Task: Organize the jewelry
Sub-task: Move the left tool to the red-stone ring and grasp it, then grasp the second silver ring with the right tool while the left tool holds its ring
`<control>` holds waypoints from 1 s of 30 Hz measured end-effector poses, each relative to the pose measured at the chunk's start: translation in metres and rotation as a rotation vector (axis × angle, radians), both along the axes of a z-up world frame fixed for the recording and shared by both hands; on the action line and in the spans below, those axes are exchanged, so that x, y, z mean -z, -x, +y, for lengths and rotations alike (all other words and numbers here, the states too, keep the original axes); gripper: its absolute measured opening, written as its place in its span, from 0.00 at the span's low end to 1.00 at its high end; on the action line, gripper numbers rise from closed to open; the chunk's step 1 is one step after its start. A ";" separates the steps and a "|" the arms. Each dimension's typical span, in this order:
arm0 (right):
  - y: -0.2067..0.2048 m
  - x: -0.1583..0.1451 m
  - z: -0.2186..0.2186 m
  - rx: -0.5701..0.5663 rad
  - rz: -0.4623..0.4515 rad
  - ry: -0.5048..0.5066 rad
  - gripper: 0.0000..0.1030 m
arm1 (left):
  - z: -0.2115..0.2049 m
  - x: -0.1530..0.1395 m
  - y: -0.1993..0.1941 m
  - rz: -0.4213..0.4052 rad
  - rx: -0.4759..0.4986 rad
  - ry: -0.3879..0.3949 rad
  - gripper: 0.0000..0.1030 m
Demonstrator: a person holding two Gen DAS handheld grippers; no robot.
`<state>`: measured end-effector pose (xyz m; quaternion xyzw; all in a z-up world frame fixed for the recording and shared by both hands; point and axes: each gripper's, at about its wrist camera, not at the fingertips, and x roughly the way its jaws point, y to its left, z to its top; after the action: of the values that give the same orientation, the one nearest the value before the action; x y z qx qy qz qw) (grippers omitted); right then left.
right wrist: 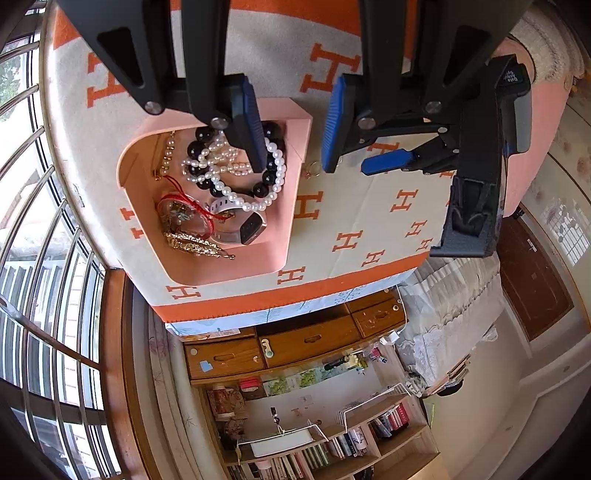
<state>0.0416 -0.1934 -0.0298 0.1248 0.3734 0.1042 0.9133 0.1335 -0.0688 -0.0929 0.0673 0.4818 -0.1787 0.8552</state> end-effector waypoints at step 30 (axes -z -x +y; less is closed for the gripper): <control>-0.004 0.004 0.009 -0.089 -0.004 -0.042 0.31 | 0.028 -0.029 0.019 -0.043 -0.105 0.003 0.13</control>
<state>0.0452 -0.1840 -0.0340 0.1273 0.3747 0.1529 0.9056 0.1146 -0.0408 -0.0643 0.0443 0.4659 -0.1330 0.8737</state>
